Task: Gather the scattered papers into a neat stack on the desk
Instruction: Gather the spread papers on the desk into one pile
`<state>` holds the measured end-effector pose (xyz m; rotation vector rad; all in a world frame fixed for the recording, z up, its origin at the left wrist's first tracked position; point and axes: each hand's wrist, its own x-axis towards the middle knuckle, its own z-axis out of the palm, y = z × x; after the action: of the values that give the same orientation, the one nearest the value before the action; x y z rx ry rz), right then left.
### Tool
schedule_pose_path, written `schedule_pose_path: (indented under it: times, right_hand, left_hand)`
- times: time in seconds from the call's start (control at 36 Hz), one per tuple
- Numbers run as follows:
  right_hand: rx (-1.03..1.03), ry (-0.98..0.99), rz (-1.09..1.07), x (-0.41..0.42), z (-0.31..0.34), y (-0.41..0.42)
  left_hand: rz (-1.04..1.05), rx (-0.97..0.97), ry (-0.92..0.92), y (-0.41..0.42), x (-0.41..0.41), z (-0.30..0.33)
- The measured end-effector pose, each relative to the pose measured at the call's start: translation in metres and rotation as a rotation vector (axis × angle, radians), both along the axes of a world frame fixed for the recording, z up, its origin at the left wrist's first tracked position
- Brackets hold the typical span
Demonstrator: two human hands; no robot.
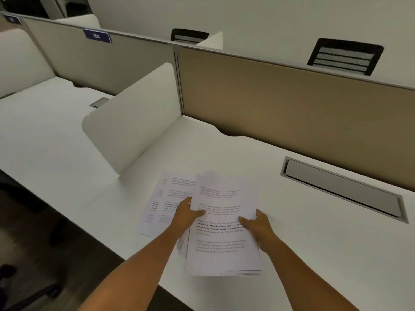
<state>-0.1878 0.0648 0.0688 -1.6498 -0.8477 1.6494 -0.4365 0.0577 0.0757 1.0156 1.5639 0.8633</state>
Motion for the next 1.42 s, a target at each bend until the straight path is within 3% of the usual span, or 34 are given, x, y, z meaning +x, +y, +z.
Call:
schedule_pose_path:
  times: [0.22,0.56,0.89,1.03,1.11,1.22,1.42]
  right_hand:
    - [0.039,-0.023,0.141,-0.021,0.007,-0.008]
    - [0.020,-0.099,0.166,-0.105,-0.008,0.030]
    - [-0.120,-0.211,0.106,-0.186,-0.043,0.077]
    - [-0.162,-0.276,0.077,-0.207,-0.055,0.085]
    - [-0.169,-0.374,0.107,-0.216,-0.063,0.087]
    - [-0.249,-0.678,0.167,-0.223,-0.074,0.095]
    - [-0.388,-0.763,0.108,-0.232,-0.079,0.109]
  left_hand:
    - [0.118,-0.113,-0.131,-0.036,-0.026,0.014]
    - [0.174,-0.104,0.023,-0.005,-0.106,-0.011]
    - [0.077,-0.184,0.144,0.058,-0.175,-0.061]
    - [0.034,-0.208,0.276,0.073,-0.178,-0.083]
    - [0.005,-0.236,0.352,0.077,-0.175,-0.092]
    - [-0.021,-0.310,0.652,0.086,-0.171,-0.097]
    - [-0.004,-0.331,0.593,0.098,-0.166,-0.097]
